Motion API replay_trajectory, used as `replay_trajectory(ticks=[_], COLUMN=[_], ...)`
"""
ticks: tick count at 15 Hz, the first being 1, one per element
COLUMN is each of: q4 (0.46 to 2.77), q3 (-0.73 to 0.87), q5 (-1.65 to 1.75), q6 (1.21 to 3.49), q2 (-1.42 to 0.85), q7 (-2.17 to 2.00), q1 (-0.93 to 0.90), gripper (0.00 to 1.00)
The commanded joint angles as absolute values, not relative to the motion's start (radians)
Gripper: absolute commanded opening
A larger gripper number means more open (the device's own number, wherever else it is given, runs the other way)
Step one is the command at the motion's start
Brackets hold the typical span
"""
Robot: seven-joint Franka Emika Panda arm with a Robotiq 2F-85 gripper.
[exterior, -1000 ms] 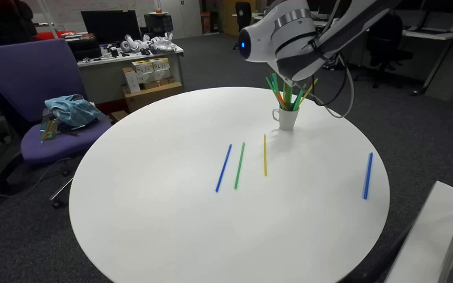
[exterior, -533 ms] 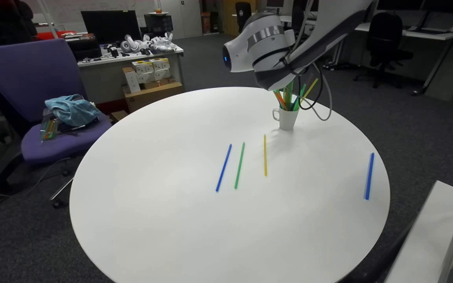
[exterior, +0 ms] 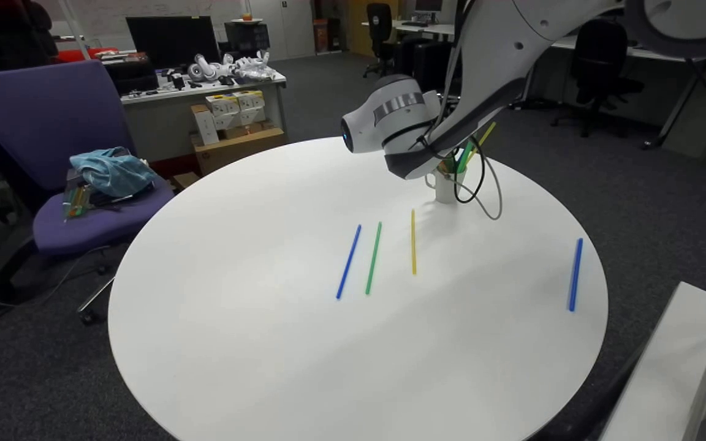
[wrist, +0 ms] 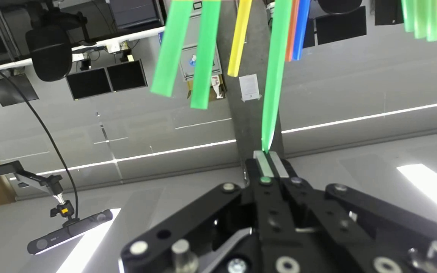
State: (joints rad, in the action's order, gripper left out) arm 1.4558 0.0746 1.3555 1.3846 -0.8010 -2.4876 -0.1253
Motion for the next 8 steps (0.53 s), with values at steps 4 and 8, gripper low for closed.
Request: replay_trajectory(ticks=[4,8], q4=[1.361,1.339], q3=[0.067,0.074], q5=[1.361,1.367], q6=[1.354,1.35], q2=[-0.809,-0.835], q7=[-2.489,-2.495], q1=[-0.121,-0.123], gripper=[0.0,0.0])
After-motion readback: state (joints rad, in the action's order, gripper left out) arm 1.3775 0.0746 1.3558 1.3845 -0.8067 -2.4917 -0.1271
